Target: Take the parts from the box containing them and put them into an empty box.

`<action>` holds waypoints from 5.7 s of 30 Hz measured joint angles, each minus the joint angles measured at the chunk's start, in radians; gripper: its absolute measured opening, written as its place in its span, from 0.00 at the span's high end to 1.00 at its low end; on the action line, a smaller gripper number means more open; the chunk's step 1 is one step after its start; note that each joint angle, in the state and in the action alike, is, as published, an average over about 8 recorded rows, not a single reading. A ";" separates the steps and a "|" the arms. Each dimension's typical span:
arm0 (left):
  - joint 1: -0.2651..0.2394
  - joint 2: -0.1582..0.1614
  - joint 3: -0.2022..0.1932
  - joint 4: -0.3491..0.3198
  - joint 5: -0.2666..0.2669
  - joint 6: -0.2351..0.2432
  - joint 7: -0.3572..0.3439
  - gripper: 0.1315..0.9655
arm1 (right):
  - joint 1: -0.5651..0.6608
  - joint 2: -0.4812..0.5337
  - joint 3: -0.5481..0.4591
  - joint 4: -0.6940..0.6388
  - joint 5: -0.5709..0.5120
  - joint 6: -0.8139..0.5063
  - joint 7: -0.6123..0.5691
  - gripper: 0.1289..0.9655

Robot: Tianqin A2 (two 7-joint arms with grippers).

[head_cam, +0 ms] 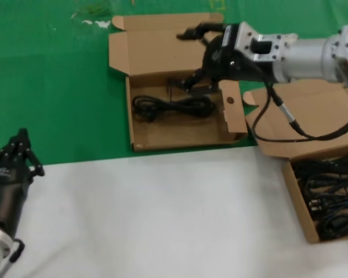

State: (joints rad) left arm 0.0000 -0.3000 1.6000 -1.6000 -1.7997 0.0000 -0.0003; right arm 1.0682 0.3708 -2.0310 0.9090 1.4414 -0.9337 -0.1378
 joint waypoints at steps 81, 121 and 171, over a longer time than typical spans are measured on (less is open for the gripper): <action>0.000 0.000 0.000 0.000 0.000 0.000 0.000 0.02 | -0.982 -0.055 0.399 0.656 0.328 0.854 0.141 0.00; 0.000 0.000 0.000 0.000 0.000 0.000 0.000 0.00 | -1.039 -0.065 0.420 0.679 0.348 0.907 0.139 0.00; 0.000 0.000 0.000 0.000 0.000 0.000 0.000 0.00 | -1.039 -0.065 0.420 0.679 0.348 0.907 0.139 0.00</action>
State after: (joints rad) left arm 0.0000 -0.3000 1.6000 -1.6000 -1.8000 0.0000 0.0000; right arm 0.0292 0.3054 -1.6107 1.5881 1.7898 -0.0269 0.0010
